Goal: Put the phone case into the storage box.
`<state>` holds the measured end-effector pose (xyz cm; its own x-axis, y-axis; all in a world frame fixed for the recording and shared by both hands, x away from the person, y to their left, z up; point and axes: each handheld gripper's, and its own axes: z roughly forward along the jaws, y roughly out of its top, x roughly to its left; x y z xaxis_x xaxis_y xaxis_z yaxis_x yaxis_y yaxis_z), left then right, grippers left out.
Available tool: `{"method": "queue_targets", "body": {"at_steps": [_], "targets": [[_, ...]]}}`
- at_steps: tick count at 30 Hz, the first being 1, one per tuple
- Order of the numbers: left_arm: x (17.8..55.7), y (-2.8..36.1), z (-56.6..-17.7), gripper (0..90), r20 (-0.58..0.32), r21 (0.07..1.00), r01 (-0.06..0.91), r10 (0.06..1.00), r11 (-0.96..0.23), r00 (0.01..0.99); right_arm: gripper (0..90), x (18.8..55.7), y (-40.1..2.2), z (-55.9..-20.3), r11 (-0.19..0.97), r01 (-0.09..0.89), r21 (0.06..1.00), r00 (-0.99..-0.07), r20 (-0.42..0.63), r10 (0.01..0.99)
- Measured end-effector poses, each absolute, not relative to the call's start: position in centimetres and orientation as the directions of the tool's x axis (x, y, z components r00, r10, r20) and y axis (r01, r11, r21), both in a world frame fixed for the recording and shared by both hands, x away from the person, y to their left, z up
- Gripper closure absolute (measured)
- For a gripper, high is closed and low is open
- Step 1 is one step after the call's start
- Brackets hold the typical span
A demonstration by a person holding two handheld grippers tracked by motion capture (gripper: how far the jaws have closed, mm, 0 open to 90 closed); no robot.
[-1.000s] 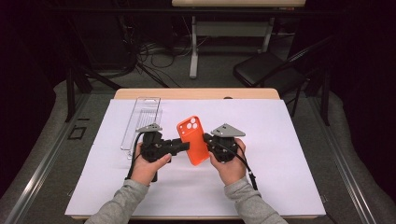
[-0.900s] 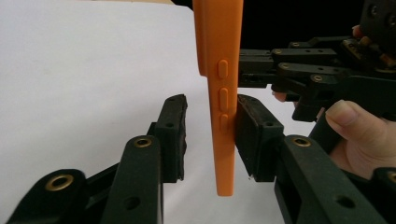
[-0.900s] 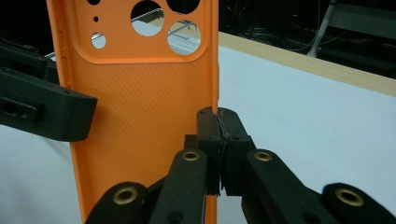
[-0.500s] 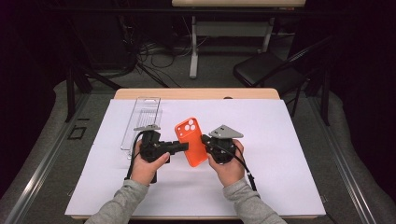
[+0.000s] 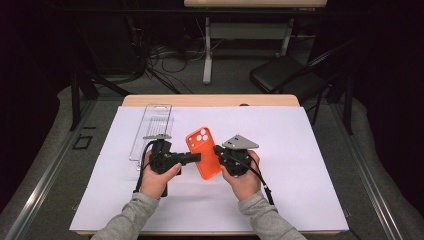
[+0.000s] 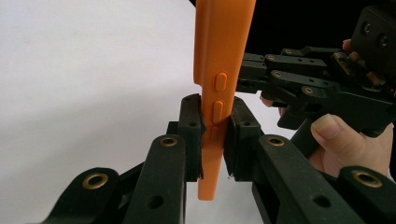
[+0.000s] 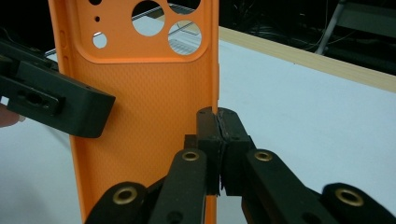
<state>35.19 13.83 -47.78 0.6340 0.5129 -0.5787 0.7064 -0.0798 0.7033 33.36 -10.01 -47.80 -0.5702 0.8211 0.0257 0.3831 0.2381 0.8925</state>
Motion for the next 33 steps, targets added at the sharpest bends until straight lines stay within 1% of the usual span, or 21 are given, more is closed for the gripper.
{"method": "queue_targets", "body": {"at_steps": [13,33], "targets": [[35.03,13.76,-47.66,79.4,-0.587,0.698,0.712,0.512,-0.072,0.627,89.0,33.32,-9.99,-47.82,0.235,0.385,0.892,-0.57,0.029,0.821],[34.94,13.77,-47.52,79.8,-0.576,0.702,0.707,0.521,-0.079,0.63,88.9,33.35,-10.0,-47.86,0.231,0.394,0.889,-0.573,0.042,0.818]]}}
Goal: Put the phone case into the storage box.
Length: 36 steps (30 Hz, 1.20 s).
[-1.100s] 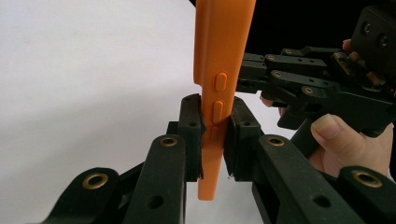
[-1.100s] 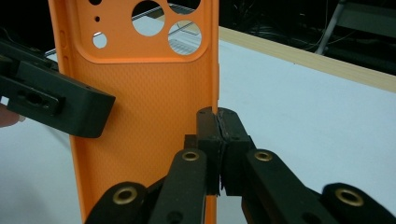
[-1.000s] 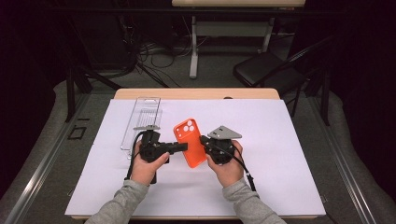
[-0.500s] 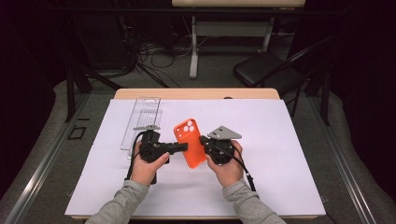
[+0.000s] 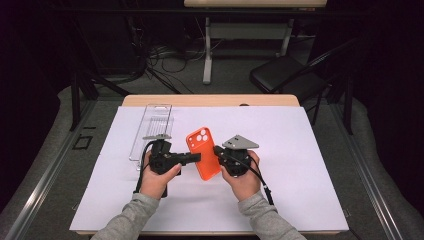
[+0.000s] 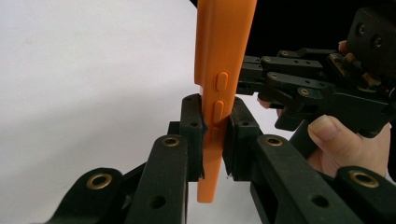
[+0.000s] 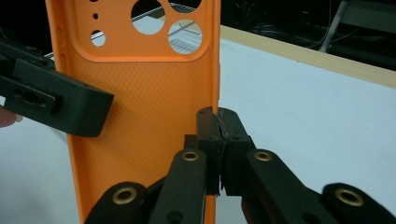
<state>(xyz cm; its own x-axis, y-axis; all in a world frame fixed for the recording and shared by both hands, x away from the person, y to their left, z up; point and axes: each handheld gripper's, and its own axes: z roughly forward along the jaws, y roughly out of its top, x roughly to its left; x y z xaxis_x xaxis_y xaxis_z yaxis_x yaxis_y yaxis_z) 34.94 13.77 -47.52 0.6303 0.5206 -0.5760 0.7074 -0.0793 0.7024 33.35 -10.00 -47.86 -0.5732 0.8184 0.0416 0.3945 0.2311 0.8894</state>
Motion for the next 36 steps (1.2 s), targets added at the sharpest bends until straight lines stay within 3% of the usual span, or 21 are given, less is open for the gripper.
{"method": "queue_targets", "body": {"at_steps": [36], "targets": [[34.97,13.83,-47.56,80.0,-0.577,0.699,0.712,0.532,-0.071,0.62,83.5,33.43,-10.03,-47.9,0.222,0.396,0.891,-0.575,0.052,0.816]]}}
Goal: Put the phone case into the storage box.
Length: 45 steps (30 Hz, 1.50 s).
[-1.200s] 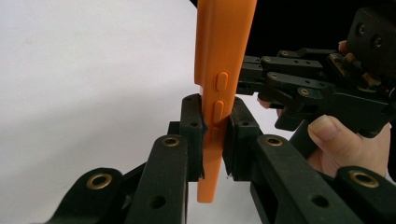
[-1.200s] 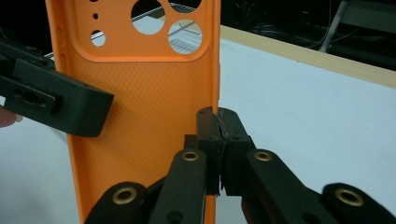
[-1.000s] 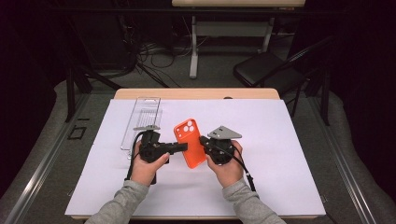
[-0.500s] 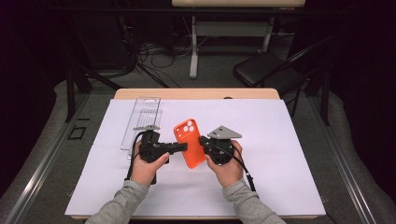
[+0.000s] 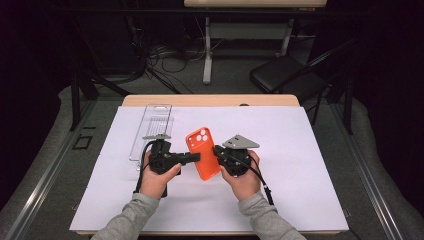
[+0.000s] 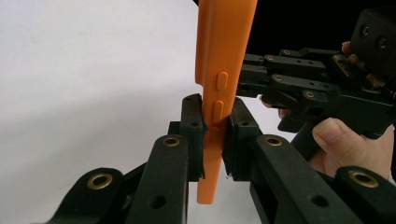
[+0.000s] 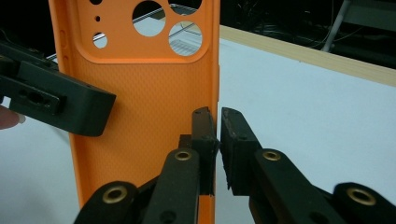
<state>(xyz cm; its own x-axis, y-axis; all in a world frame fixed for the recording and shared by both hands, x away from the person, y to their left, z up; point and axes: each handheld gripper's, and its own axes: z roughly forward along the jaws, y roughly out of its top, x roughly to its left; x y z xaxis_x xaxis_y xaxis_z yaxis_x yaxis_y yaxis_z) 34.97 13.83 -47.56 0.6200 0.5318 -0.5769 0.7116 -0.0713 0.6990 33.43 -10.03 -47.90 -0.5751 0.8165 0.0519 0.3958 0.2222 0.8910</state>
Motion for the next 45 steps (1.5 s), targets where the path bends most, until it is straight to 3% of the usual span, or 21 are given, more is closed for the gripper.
{"method": "queue_targets", "body": {"at_steps": [17,28,45], "targets": [[35.2,14.4,-47.5,80.0,-0.572,0.705,0.707,0.541,-0.062,0.617,74.3,33.4,-10.4,-47.6,0.198,0.383,0.902,-0.577,0.067,0.814],[35.4,15.1,-47.1,80.1,-0.545,0.724,0.687,0.559,-0.063,0.625,62.9,33.6,-11.1,-47.2,0.181,0.372,0.91,-0.585,0.078,0.808],[35.6,16.3,-46.1,80.1,-0.457,0.782,0.611,0.556,-0.122,0.695,56.1,33.5,-11.4,-46.6,0.252,0.317,0.914,-0.661,0.023,0.75]]}}
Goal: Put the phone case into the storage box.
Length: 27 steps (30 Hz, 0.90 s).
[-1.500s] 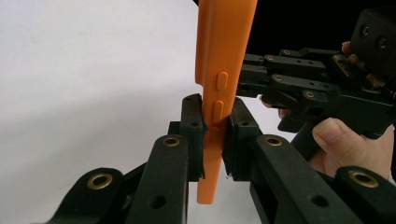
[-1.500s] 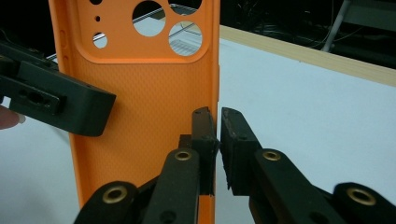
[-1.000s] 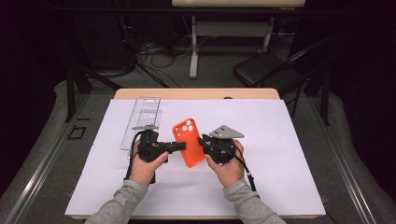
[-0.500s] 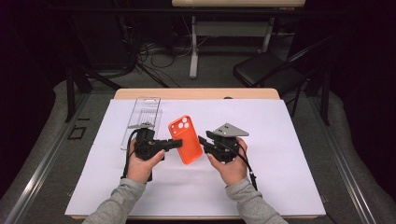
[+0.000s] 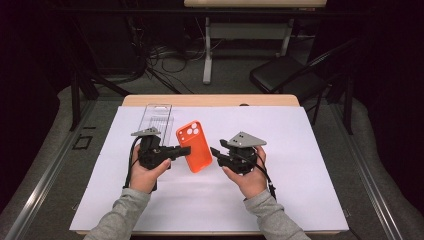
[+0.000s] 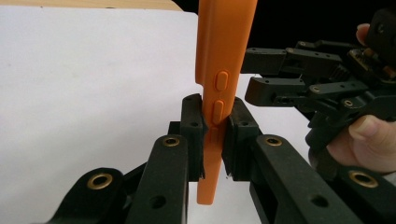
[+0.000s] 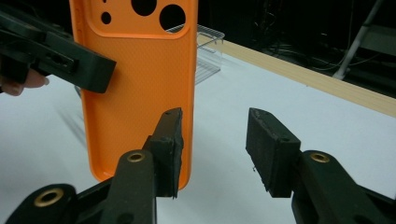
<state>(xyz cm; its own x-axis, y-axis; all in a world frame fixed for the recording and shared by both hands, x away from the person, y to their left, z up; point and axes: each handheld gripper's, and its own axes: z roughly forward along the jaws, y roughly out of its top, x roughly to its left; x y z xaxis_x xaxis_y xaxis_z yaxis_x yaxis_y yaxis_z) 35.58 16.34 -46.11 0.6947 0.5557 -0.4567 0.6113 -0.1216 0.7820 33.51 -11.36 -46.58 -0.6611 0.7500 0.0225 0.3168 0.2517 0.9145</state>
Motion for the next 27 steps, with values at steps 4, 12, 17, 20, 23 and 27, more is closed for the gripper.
{"method": "queue_targets", "body": {"at_steps": [4,12,17,20,23,27], "targets": [[35.42,16.25,-46.01,80.1,-0.402,0.802,0.572,0.553,-0.172,0.729,56.1,33.53,-11.32,-46.53,0.267,0.308,0.913,-0.678,0.014,0.735],[35.15,16.04,-45.85,80.1,-0.323,0.817,0.522,0.555,-0.244,0.766,56.2,33.68,-11.6,-46.41,0.27,0.306,0.913,-0.703,0.026,0.71],[35.05,16.1,-45.71,80.2,-0.296,0.825,0.499,0.55,-0.265,0.781,56.2,33.57,-11.85,-46.21,0.26,0.305,0.916,-0.715,0.04,0.698],[35.02,16.23,-45.61,80.1,-0.292,0.827,0.495,0.549,-0.267,0.783,56.2,33.52,-11.96,-46.12,0.257,0.303,0.917,-0.719,0.043,0.694],[35.03,16.34,-45.54,80.2,-0.289,0.828,0.492,0.547,-0.268,0.785,56.2,33.51,-12.03,-46.07,0.255,0.303,0.918,-0.725,0.049,0.687],[35.03,16.49,-45.45,80.2,-0.291,0.83,0.49,0.541,-0.267,0.789,56.3,33.54,-12.07,-46.01,0.256,0.311,0.915,-0.732,0.058,0.679]]}}
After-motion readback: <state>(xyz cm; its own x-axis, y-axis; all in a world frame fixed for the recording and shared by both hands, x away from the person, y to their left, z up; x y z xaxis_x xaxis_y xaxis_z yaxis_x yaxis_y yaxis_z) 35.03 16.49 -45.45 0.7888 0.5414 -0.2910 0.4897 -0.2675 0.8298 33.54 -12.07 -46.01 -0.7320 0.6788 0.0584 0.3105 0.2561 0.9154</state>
